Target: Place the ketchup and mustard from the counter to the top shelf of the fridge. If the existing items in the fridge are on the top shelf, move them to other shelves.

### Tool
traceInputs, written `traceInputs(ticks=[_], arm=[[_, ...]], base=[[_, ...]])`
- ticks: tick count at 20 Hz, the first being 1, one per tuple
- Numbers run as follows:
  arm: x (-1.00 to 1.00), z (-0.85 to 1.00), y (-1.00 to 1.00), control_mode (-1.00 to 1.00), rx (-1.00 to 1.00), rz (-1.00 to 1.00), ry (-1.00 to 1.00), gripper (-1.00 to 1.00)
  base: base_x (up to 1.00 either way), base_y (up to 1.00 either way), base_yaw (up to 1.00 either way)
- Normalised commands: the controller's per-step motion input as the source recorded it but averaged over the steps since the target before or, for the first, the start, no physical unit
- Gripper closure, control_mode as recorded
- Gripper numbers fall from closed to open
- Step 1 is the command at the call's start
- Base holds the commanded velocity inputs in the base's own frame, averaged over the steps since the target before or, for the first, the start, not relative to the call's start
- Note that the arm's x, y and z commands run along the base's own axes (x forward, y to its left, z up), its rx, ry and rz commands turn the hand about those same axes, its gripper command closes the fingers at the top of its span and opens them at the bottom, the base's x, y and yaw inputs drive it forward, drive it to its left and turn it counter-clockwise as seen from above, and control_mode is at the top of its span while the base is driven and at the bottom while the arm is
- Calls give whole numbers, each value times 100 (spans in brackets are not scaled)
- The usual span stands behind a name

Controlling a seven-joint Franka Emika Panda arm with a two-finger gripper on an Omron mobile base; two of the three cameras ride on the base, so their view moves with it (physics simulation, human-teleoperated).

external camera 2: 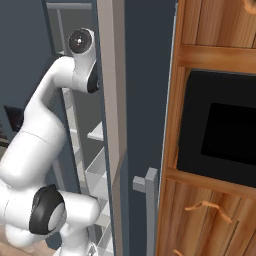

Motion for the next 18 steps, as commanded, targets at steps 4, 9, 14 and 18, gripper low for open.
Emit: traceInputs(ticks=[4, 9, 14, 18], arm=[[-100, 0, 24, -100, 0, 0, 0, -100], [-100, 2, 26, -100, 0, 0, 1, -100], [-100, 11, 26, -100, 0, 0, 5, -100], [-100, 11, -11, -100, 0, -4, 10, -100]], base=[[0, 0, 0], [0, 0, 0], [0, 0, 0], [0, 0, 0]])
